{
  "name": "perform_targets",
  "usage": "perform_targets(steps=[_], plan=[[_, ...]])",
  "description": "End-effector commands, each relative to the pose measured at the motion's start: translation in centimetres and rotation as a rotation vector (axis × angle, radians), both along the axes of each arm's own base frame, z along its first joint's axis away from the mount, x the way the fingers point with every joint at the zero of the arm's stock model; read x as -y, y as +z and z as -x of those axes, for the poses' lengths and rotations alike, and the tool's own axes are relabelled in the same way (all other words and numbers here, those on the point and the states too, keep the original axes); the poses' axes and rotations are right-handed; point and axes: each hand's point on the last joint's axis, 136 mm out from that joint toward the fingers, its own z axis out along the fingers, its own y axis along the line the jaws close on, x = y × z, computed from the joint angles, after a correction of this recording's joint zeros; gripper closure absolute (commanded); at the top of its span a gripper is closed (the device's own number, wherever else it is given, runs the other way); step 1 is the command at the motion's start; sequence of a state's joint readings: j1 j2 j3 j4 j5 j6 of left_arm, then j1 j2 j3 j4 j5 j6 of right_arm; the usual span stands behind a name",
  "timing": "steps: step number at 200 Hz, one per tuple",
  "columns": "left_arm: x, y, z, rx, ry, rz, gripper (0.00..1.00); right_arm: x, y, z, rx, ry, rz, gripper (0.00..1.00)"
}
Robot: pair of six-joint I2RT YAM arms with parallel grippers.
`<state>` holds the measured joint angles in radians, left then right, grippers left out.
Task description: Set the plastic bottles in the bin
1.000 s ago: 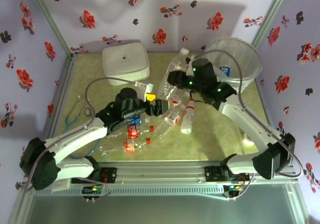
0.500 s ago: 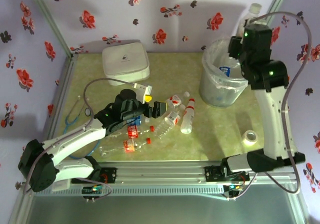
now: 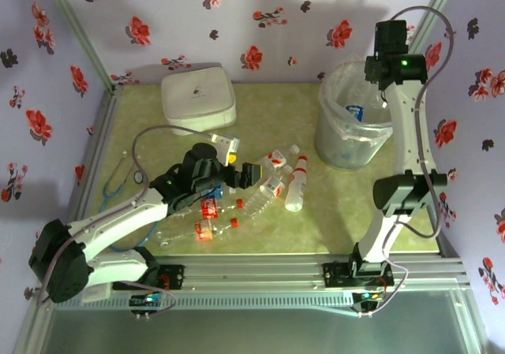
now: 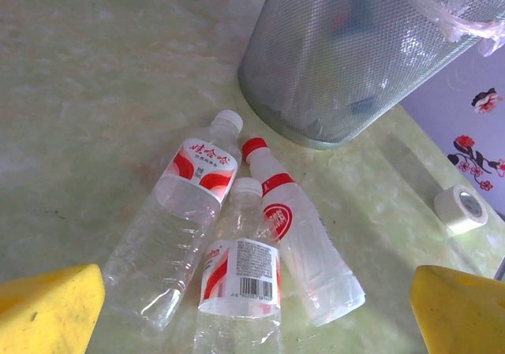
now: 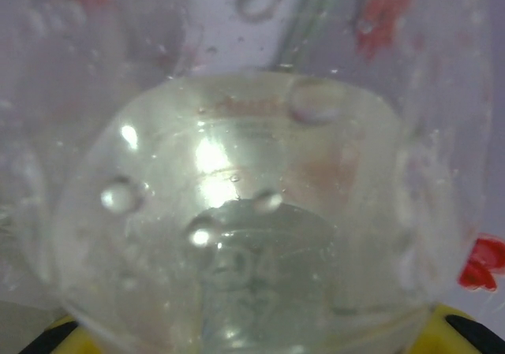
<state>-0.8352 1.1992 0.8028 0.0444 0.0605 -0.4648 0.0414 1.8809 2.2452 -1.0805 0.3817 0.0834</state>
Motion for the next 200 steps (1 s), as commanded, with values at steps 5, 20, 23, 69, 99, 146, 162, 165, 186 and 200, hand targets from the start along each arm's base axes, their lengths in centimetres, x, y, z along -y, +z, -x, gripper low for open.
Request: perform_targets(steps=[5, 20, 23, 69, 99, 146, 162, 165, 186, 200], plan=[[0.3, -1.3, 0.2, -0.021, -0.012, -0.03, 0.0, -0.3, -3.3, -0.1, -0.09, -0.011, -0.04, 0.74], [0.1, -1.7, 0.5, -0.032, -0.018, -0.04, 0.0, 0.1, -5.0, 0.1, -0.13, -0.036, -0.027, 0.74], [0.1, -1.6, 0.5, -0.031, -0.018, -0.039, 0.0, 0.2, -5.4, 0.2, -0.137, -0.04, -0.026, 0.74], [-0.7, -0.7, 1.0, -0.003, -0.005, -0.014, 0.0, 1.6, -9.1, 1.0, -0.17, -0.09, -0.042, 0.69], [0.0, 1.2, 0.8, 0.02, -0.016, 0.054, 0.0, 1.9, -11.1, 1.6, -0.184, -0.107, -0.071, 0.51], [-0.1, 0.5, 0.8, -0.001, -0.013, 0.031, 0.0, 2.2, -8.9, 2.3, -0.148, -0.112, -0.064, 0.3], [0.1, 0.4, 0.8, -0.005, -0.014, 0.032, 0.0, 2.1, -7.1, 2.5, -0.117, -0.105, -0.068, 0.24], [0.1, 0.4, 0.7, -0.006, -0.013, 0.032, 0.0, 2.1, -6.8, 2.5, -0.112, -0.102, -0.069, 0.24], [0.3, 0.0, 0.7, -0.021, -0.016, 0.019, 0.0, 2.0, -4.4, 2.9, -0.072, -0.096, -0.07, 0.19], [0.4, -0.3, 0.6, -0.027, -0.019, 0.012, 0.0, 2.0, -2.8, 3.3, -0.045, -0.092, -0.074, 0.17]])
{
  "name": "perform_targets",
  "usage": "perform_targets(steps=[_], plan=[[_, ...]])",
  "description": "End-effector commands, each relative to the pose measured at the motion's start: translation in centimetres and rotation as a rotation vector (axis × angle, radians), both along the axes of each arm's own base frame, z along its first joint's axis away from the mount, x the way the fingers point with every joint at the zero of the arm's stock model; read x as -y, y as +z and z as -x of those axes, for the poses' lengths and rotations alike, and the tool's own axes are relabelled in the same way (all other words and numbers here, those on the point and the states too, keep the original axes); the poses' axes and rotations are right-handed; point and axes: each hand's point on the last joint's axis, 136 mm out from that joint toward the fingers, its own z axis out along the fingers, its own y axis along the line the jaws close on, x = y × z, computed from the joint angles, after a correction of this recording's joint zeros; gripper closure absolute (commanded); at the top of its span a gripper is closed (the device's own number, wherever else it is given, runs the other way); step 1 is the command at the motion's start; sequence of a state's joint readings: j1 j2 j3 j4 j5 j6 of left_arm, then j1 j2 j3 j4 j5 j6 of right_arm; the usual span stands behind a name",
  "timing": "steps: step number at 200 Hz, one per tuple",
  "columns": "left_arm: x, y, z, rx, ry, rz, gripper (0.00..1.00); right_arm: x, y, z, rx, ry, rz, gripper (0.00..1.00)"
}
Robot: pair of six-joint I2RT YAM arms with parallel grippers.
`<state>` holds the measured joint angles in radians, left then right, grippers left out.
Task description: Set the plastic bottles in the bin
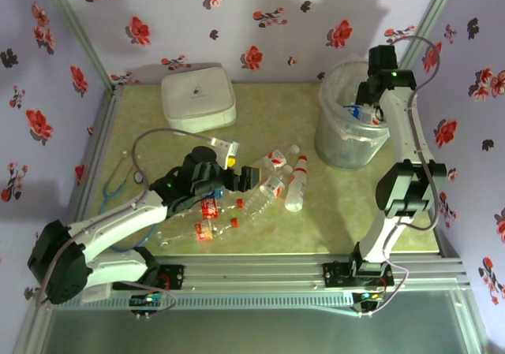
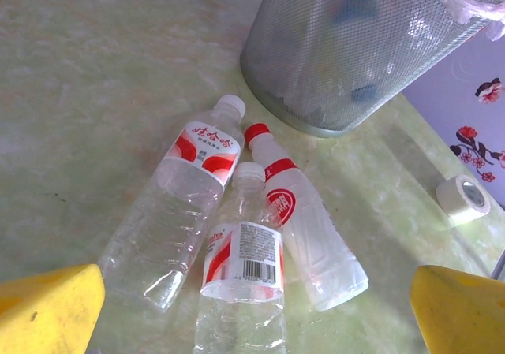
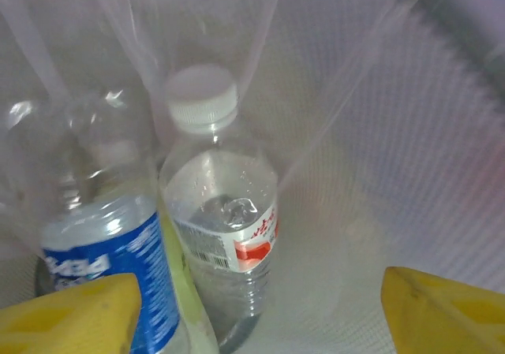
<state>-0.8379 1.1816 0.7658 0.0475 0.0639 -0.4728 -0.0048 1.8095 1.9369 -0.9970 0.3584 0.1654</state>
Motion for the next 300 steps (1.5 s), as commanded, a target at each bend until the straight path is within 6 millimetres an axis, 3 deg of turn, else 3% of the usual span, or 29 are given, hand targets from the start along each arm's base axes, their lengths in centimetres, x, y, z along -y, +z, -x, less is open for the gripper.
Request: perform_targets(steps=[1, 17, 36, 80, 96, 120, 149, 164, 194, 232, 257, 300], plan=[[0.9, 0.7, 0.0, -0.009, -0.017, 0.019, 0.0, 0.2, 4.4, 1.4, 0.081, -0.005, -0.006, 0.17], [1.0, 0.4, -0.1, -0.013, -0.022, 0.005, 0.0, -0.1, 6.2, 2.1, 0.123, -0.001, -0.019, 0.16], [1.1, -0.3, -0.2, -0.027, -0.035, -0.058, 0.0, -1.8, 8.0, 3.2, 0.18, 0.053, -0.11, 0.14], [0.7, -3.4, 0.3, -0.111, -0.099, -0.308, 0.05, -7.6, 10.3, 7.2, 0.305, 0.229, -0.368, 0.08], [0.2, -4.7, 0.8, -0.129, -0.117, -0.423, 0.06, -9.6, 9.9, 9.1, 0.33, 0.278, -0.463, 0.03], [0.2, -5.6, 0.3, -0.139, -0.119, -0.527, 0.07, -12.3, 7.5, 12.1, 0.318, 0.324, -0.571, 0.01], [1.9, -6.2, -1.4, -0.118, -0.155, -0.58, 0.1, -15.4, 4.3, 15.7, 0.286, 0.405, -0.658, 0.01], [2.2, -7.1, -2.6, -0.155, -0.183, -0.605, 0.14, -15.7, 2.4, 17.0, 0.246, 0.421, -0.675, 0.01], [2.5, -9.1, -4.5, -0.194, -0.256, -0.684, 0.22, -14.4, -1.1, 19.2, 0.128, 0.379, -0.61, 0.01], [1.9, -11.0, -6.2, -0.228, -0.286, -0.741, 0.23, -13.9, -2.2, 19.8, 0.14, 0.368, -0.59, 0.01], [1.9, -11.8, -6.7, -0.258, -0.294, -0.755, 0.33, -13.8, -2.7, 19.4, 0.113, 0.363, -0.573, 0.03], [3.0, -11.9, -5.7, -0.263, -0.351, -0.685, 0.24, -13.5, -3.3, 18.9, 0.102, 0.358, -0.549, 0.03]])
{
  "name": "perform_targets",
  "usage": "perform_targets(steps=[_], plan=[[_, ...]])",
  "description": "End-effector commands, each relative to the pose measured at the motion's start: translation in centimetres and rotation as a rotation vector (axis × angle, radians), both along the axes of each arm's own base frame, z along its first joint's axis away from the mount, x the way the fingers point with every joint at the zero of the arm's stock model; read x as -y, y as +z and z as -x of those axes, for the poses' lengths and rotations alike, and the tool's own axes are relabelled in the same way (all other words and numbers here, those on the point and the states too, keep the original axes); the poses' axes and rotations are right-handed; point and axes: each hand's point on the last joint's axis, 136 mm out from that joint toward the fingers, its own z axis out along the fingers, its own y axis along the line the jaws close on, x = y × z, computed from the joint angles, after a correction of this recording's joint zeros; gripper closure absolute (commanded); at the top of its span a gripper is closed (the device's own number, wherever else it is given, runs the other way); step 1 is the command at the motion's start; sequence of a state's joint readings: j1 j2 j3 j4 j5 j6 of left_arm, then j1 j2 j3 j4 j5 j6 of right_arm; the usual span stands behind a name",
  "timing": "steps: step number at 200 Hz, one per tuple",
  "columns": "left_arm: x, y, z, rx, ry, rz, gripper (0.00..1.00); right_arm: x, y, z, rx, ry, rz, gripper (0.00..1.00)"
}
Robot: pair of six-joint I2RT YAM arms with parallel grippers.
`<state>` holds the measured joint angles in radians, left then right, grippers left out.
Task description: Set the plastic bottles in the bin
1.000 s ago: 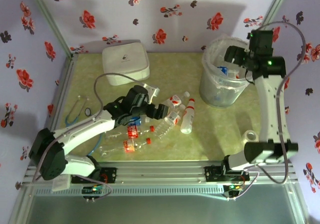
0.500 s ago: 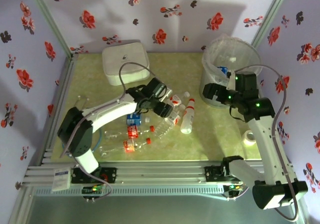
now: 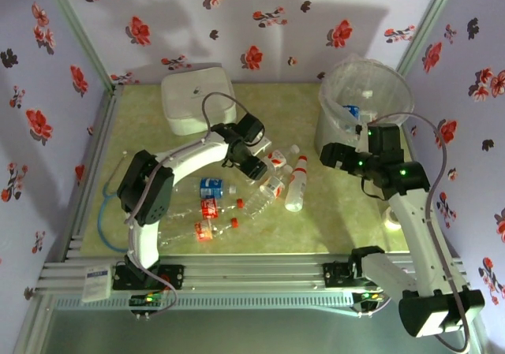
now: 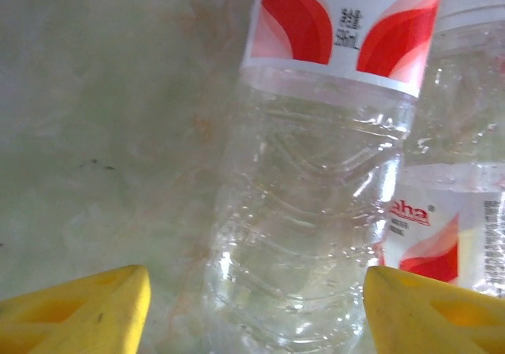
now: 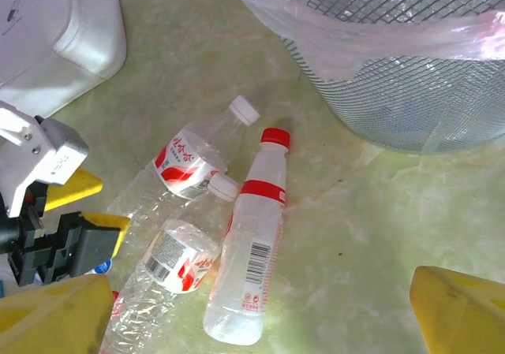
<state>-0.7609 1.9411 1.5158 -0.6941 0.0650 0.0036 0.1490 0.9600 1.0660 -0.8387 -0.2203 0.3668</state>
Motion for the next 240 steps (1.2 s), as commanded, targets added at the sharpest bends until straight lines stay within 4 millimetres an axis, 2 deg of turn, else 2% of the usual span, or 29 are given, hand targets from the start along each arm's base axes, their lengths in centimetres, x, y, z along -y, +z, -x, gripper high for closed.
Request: perform_targets(steps=[1, 35, 55, 66, 104, 124, 142, 146, 163, 175, 188, 205, 217, 240], plan=[[0.7, 0.3, 1.0, -0.036, -0.05, 0.051, 0.23, 0.4, -0.3, -0.2, 0.004, 0.0, 0.038, 0.03], [0.4, -1.6, 1.1, -0.079, -0.053, -0.01, 0.19, 0.4, -1.2, -0.2, -0.017, -0.001, 0.038, 0.04], [0.4, -2.3, 1.0, -0.087, -0.06, -0.026, 0.1, 0.5, -1.3, -0.3, -0.016, -0.006, 0.04, 0.04], [0.2, -2.9, 0.7, -0.091, -0.057, -0.054, 0.09, 0.4, -1.3, -0.4, -0.016, -0.004, 0.039, 0.04], [0.3, -3.5, -0.2, -0.082, -0.056, -0.076, 0.23, 0.6, -1.9, -0.3, -0.032, -0.018, 0.041, 0.03], [0.5, -3.0, -0.6, -0.063, -0.054, -0.065, 0.27, 0.7, -1.9, -0.3, -0.037, -0.032, 0.039, 0.03], [0.6, -2.0, -1.2, -0.038, -0.045, -0.046, 0.33, 0.8, -1.9, -0.2, -0.038, -0.05, 0.028, 0.02], [0.6, -1.7, -1.3, -0.032, -0.043, -0.041, 0.37, 0.8, -1.8, -0.2, -0.037, -0.053, 0.023, 0.02], [0.9, 0.5, -2.3, 0.005, -0.029, -0.005, 0.41, 0.1, -1.8, -0.2, -0.014, -0.049, -0.031, 0.01], [1.1, 2.3, -2.8, 0.038, -0.017, 0.024, 0.42, -1.7, -1.1, -0.3, 0.02, -0.003, -0.149, 0.01], [1.3, 4.3, -2.9, 0.067, -0.007, 0.056, 0.42, -4.5, 1.1, -0.9, 0.094, 0.06, -0.361, 0.01], [1.3, 6.6, -2.8, 0.096, 0.011, 0.11, 0.45, -6.2, 3.1, -1.7, 0.161, 0.072, -0.545, 0.01], [1.5, 7.8, -2.5, 0.111, 0.035, 0.17, 0.49, -6.7, 3.3, -2.0, 0.184, 0.069, -0.58, 0.01], [1.9, 9.2, -1.7, 0.123, 0.12, 0.338, 0.5, -8.6, 3.2, -1.7, 0.208, 0.122, -0.565, 0.01]])
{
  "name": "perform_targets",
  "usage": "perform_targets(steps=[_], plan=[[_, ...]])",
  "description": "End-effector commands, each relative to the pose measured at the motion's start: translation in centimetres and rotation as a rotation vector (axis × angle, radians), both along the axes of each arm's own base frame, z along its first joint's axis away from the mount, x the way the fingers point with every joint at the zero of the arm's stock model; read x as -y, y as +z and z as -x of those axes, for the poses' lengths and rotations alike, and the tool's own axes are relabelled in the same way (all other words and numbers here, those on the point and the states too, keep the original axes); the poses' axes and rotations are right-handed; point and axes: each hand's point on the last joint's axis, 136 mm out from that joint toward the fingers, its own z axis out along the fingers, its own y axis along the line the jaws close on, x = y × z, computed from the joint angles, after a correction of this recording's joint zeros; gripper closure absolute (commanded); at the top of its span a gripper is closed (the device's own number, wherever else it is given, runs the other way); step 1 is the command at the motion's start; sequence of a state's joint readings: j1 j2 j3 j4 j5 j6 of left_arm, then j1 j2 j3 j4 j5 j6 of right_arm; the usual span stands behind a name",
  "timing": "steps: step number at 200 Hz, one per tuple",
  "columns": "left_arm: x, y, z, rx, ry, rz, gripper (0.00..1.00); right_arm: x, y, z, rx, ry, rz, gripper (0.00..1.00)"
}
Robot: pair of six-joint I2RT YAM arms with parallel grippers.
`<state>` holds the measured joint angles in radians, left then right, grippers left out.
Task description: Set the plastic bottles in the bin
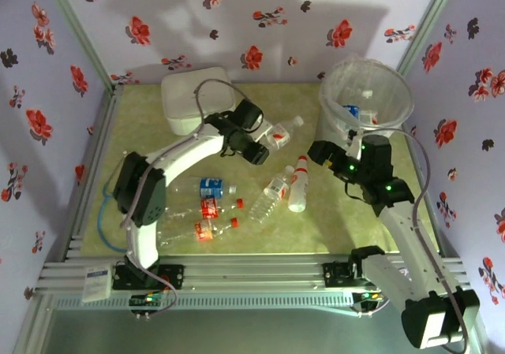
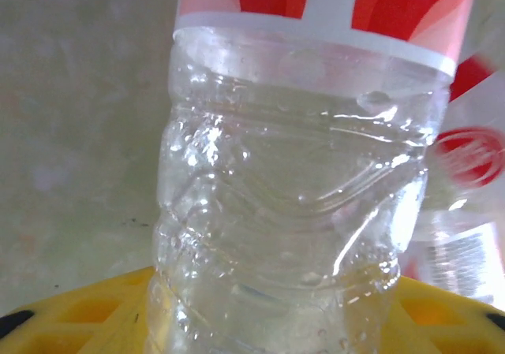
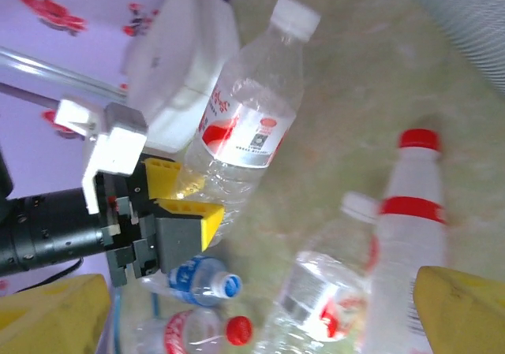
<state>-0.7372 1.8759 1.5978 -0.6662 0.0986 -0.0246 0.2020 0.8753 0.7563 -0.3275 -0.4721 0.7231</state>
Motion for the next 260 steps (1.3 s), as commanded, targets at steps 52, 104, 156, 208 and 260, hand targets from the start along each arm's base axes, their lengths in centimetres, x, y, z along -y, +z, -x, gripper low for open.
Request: perform_targets(steps=[52, 104, 156, 208, 260], plan=[[0.7, 4.3, 3.2, 0.014, 0.129, 0.504, 0.5, -7.3, 1.6, -0.5, 0.144, 0.129, -0.052, 0.01], [1.4, 3.3, 6.1, -0.019, 0.066, 0.543, 0.49, -10.2, -1.1, -2.6, 0.058, 0.133, -0.021, 0.02], [1.9, 2.2, 7.4, -0.035, 0.017, 0.514, 0.48, -10.7, -2.2, -5.5, 0.041, 0.051, -0.046, 0.12], [2.2, 2.1, 8.5, -0.031, -0.031, 0.498, 0.46, -11.6, -1.9, -6.7, 0.044, 0.057, -0.054, 0.33], [2.4, 2.2, 8.1, -0.018, -0.013, 0.539, 0.37, -9.6, 0.2, -5.9, 0.073, 0.027, 0.056, 0.55]])
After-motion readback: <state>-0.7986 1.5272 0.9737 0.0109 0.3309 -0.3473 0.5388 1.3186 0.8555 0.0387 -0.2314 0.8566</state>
